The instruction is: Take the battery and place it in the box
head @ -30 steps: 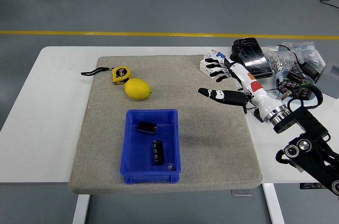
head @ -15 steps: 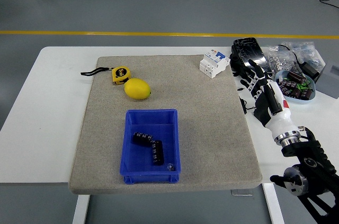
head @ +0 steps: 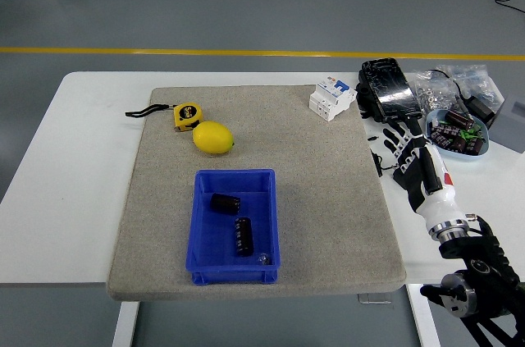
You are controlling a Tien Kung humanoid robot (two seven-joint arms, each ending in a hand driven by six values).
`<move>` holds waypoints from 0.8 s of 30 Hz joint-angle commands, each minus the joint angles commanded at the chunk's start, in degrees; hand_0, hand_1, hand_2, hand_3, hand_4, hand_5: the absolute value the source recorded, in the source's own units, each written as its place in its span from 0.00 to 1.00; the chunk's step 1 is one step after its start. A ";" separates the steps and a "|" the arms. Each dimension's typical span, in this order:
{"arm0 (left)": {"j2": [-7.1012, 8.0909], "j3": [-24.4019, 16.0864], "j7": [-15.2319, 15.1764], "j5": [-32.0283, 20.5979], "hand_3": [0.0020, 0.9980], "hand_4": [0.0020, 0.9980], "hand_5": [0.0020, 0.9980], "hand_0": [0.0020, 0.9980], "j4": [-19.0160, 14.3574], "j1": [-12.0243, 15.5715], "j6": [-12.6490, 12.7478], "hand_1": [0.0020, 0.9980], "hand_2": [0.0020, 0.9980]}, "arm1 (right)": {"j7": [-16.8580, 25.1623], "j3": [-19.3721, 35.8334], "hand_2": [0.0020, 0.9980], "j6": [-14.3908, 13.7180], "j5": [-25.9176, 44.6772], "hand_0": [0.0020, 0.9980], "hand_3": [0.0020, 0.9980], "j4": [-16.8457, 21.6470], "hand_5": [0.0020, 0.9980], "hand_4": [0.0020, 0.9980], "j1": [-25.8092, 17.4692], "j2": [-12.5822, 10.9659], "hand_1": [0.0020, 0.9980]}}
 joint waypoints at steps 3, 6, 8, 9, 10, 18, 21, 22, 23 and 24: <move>-0.01 -0.05 0.02 0.08 0.58 0.63 0.61 0.55 0.00 0.01 -0.02 0.58 0.63 | 0.14 -0.15 0.94 -0.39 -0.29 1.00 0.98 -0.22 0.97 1.00 -0.17 0.13 0.93; -0.01 -0.06 0.04 0.15 0.58 0.63 0.61 0.55 0.01 0.02 -0.03 0.58 0.63 | 0.28 -0.43 0.94 -0.63 -0.27 1.00 0.98 -0.35 0.97 1.00 -0.32 0.18 0.93; -0.01 -0.12 0.07 0.23 0.58 0.63 0.61 0.55 0.00 0.03 -0.04 0.58 0.63 | 0.37 -0.49 0.94 -0.74 -0.22 1.00 0.98 -0.42 0.97 1.00 -0.37 0.24 0.93; 0.01 -0.06 0.06 0.18 0.58 0.63 0.61 0.55 0.00 0.03 -0.03 0.58 0.63 | 0.38 -0.50 0.94 -0.74 -0.19 1.00 0.98 -0.44 0.97 1.00 -0.39 0.26 0.93; 0.02 -0.04 0.05 0.13 0.58 0.63 0.61 0.55 -0.01 0.03 -0.04 0.58 0.63 | 0.37 -0.53 0.94 -0.73 -0.18 1.00 0.98 -0.44 0.97 1.00 -0.41 0.26 0.93; -0.01 -0.12 0.11 0.26 0.58 0.63 0.61 0.55 0.00 0.03 -0.02 0.58 0.63 | 0.41 -0.60 0.94 -1.06 0.15 1.00 0.98 -0.62 0.97 1.00 -0.46 0.30 0.93; 0.00 -0.15 0.16 0.38 0.58 0.63 0.61 0.55 -0.01 0.04 -0.07 0.58 0.63 | 0.15 -0.61 0.94 -1.23 -0.15 1.00 0.98 -0.51 0.97 1.00 -0.50 0.32 0.93; 0.00 -0.16 0.18 0.42 0.58 0.63 0.61 0.55 -0.02 0.05 -0.09 0.58 0.63 | 0.07 -0.63 0.94 -1.30 -0.25 1.00 0.98 -0.47 0.97 1.00 -0.51 0.33 0.93; 0.00 -0.18 0.19 0.45 0.58 0.63 0.61 0.55 -0.02 0.06 -0.10 0.58 0.63 | 0.03 -0.64 0.94 -1.33 -0.30 1.00 0.98 -0.46 0.97 1.00 -0.52 0.34 0.93; 0.00 -0.20 0.20 0.48 0.58 0.63 0.61 0.55 -0.02 0.06 -0.10 0.58 0.63 | 0.00 -0.64 0.94 -1.35 -0.32 1.00 0.98 -0.45 0.97 1.00 -0.52 0.35 0.93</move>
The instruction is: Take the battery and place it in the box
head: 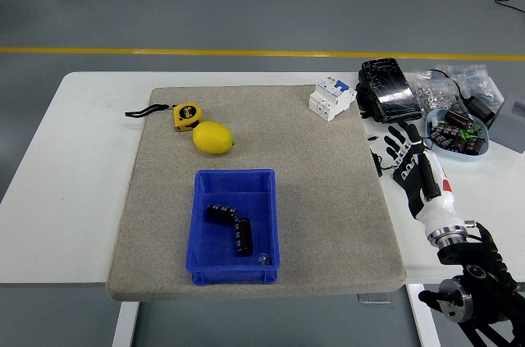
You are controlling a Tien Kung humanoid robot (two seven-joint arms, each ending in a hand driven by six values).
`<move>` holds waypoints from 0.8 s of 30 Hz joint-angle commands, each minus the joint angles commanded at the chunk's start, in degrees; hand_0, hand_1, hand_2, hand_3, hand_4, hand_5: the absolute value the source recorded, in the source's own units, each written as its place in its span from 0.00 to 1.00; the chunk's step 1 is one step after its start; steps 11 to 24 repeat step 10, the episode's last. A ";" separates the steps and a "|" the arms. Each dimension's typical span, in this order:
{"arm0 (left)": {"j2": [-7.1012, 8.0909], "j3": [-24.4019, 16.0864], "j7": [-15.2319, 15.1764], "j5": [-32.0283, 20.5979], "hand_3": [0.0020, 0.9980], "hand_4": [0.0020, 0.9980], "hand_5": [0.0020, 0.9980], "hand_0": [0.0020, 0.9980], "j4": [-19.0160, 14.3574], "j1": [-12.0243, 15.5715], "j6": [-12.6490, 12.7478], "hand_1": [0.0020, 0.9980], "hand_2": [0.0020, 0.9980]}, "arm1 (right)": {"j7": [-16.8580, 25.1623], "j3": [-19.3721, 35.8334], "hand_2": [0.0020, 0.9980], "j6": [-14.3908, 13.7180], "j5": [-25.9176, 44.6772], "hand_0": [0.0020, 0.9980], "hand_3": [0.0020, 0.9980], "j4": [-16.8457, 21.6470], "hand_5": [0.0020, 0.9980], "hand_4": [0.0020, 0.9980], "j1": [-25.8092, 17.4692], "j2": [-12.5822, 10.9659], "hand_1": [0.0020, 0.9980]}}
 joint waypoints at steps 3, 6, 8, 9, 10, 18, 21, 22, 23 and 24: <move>0.01 0.00 0.01 0.04 0.58 0.63 0.61 0.55 -0.01 0.02 -0.04 0.58 0.63 | -0.03 -0.05 0.94 -0.06 0.00 1.00 0.98 -0.02 0.97 1.00 -0.02 0.01 0.93; 0.02 0.10 -0.03 -0.10 0.58 0.63 0.61 0.55 -0.01 -0.01 -0.01 0.58 0.63 | -0.14 -0.07 0.94 -0.12 -0.09 1.00 0.98 -0.02 0.97 1.00 -0.03 -0.02 0.93; 0.05 0.21 -0.09 -0.26 0.58 0.63 0.61 0.55 -0.01 -0.03 -0.01 0.58 0.63 | -0.21 -0.10 0.94 -0.13 -0.18 1.00 0.98 -0.02 0.97 1.00 -0.04 -0.02 0.93; 0.06 0.21 -0.08 -0.26 0.58 0.63 0.61 0.55 -0.02 -0.03 -0.01 0.58 0.63 | -0.22 -0.12 0.94 -0.13 -0.19 1.00 0.98 -0.03 0.97 1.00 -0.04 -0.01 0.93; 0.06 0.09 -0.02 -0.05 0.58 0.63 0.61 0.55 -0.01 -0.04 -0.03 0.58 0.63 | -0.20 -0.17 0.94 -0.15 -0.19 1.00 0.98 -0.04 0.97 1.00 -0.04 0.01 0.93; 0.06 0.09 -0.02 -0.05 0.58 0.63 0.61 0.55 -0.01 -0.04 -0.03 0.58 0.63 | -0.20 -0.17 0.94 -0.15 -0.19 1.00 0.98 -0.04 0.97 1.00 -0.04 0.01 0.93; 0.06 0.09 -0.02 -0.05 0.58 0.63 0.61 0.55 -0.01 -0.04 -0.03 0.58 0.63 | -0.20 -0.17 0.94 -0.15 -0.19 1.00 0.98 -0.04 0.97 1.00 -0.04 0.01 0.93; 0.06 0.09 -0.02 -0.05 0.58 0.63 0.61 0.55 -0.01 -0.04 -0.03 0.58 0.63 | -0.20 -0.17 0.94 -0.15 -0.19 1.00 0.98 -0.04 0.97 1.00 -0.04 0.01 0.93; 0.06 0.09 -0.02 -0.05 0.58 0.63 0.61 0.55 -0.01 -0.04 -0.03 0.58 0.63 | -0.20 -0.17 0.94 -0.15 -0.19 1.00 0.98 -0.04 0.97 1.00 -0.04 0.01 0.93; 0.06 0.09 -0.02 -0.05 0.58 0.63 0.61 0.55 -0.01 -0.04 -0.03 0.58 0.63 | -0.20 -0.17 0.94 -0.15 -0.19 1.00 0.98 -0.04 0.97 1.00 -0.04 0.01 0.93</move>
